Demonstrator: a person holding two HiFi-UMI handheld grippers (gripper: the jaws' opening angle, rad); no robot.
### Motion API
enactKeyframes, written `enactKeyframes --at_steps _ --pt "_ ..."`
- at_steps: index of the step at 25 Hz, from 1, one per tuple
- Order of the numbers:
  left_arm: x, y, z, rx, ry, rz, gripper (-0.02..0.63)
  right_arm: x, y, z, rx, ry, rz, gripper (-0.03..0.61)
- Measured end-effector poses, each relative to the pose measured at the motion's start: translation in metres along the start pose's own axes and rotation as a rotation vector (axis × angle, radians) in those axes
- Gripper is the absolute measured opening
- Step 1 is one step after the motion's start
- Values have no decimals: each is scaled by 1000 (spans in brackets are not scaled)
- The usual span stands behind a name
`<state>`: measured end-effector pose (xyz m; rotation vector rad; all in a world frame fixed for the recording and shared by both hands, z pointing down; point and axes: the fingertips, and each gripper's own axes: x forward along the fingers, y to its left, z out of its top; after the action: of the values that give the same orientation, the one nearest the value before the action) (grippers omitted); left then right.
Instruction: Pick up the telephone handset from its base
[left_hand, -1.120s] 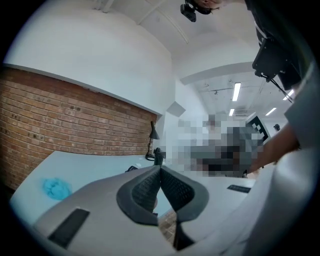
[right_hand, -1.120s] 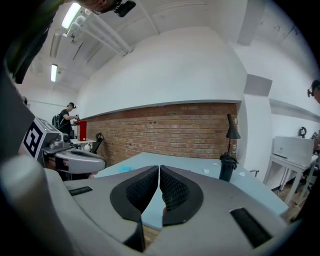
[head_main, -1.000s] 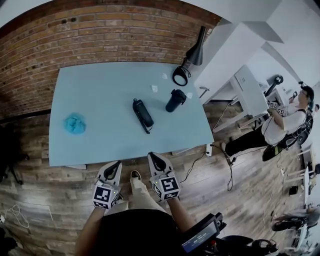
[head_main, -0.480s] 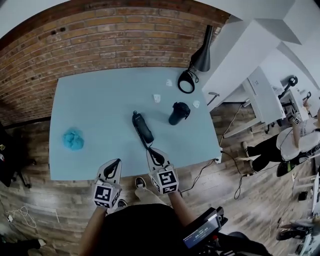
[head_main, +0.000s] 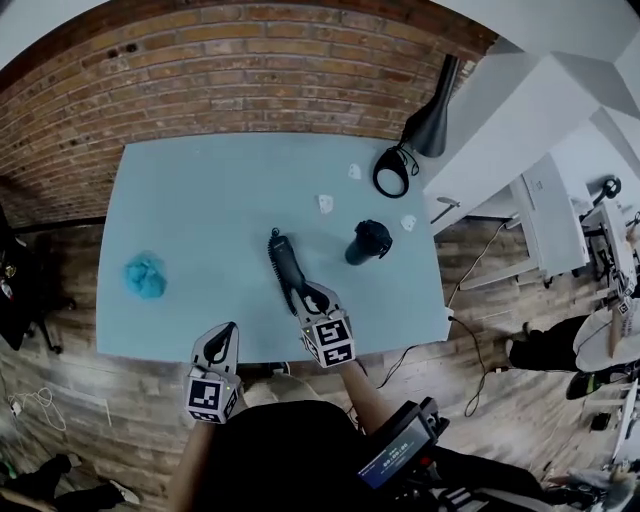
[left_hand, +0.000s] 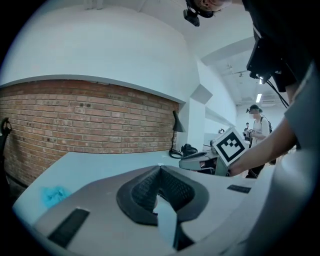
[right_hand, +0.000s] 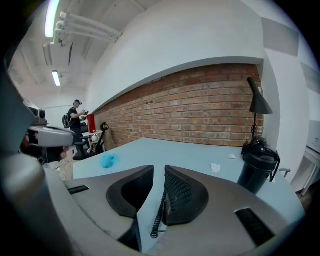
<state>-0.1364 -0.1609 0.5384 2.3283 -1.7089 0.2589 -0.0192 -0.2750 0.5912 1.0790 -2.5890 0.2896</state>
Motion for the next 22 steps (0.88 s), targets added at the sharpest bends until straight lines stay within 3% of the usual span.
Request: enactKeyframes --at_steps 7,9,22 --pt "5 20 -3 -8 16 42 18 56 -27 -35 -43 162 14 134" --pt "5 25 -9 -25 32 60 18 70 -29 -46 -59 214 36 176" --pt "-13 43 -18 -48 40 126 18 122 -39 -104 -54 474 86 227"
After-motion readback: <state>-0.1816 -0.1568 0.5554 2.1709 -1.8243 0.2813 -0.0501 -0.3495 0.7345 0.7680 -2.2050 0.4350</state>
